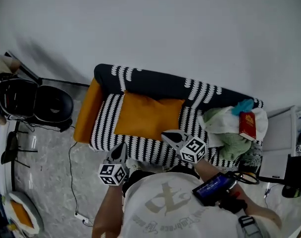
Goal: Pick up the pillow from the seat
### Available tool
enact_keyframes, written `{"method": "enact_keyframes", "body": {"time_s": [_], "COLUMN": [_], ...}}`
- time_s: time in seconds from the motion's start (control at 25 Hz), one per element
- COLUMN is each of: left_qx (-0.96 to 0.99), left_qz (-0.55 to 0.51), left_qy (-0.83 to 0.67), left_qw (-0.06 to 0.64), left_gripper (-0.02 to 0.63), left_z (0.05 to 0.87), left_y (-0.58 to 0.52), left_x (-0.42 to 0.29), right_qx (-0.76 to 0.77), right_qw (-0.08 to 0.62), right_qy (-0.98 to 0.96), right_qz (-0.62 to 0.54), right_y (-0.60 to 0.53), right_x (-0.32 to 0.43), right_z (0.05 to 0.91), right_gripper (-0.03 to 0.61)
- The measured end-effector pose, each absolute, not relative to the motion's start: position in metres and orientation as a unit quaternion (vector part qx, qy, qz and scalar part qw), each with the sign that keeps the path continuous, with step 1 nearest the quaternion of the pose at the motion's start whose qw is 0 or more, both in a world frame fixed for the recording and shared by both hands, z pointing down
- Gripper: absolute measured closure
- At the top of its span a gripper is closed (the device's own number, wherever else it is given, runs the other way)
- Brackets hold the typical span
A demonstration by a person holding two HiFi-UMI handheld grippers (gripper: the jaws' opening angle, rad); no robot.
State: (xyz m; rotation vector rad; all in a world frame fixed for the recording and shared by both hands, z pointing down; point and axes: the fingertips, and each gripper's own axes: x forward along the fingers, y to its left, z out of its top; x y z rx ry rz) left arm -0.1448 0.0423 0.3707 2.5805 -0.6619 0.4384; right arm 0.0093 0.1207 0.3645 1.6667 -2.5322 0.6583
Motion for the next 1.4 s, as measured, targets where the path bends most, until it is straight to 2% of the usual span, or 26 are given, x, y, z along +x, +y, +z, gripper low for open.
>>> {"method": "enact_keyframes", "body": {"time_s": [0.84, 1.4], "left_qx": [0.947, 0.938], "left_qz": [0.209, 0.249], "left_qy": [-0.093, -0.066], "left_qw": [0.225, 0.231], "left_gripper": [0.603, 0.603], "left_z": [0.418, 0.449], "left_y": [-0.053, -0.076], "left_x": [-0.185, -0.155], "right_qx": [0.709, 0.728], "right_qw": [0.018, 0.037], "right_qy": [-0.661, -0.616], "right_qz": [0.247, 0.298], "right_y": [0.089, 0.079], "right_x": [-0.004, 0.025], "right_z": [0.401, 0.44], "right_gripper": [0.565, 0.565]}}
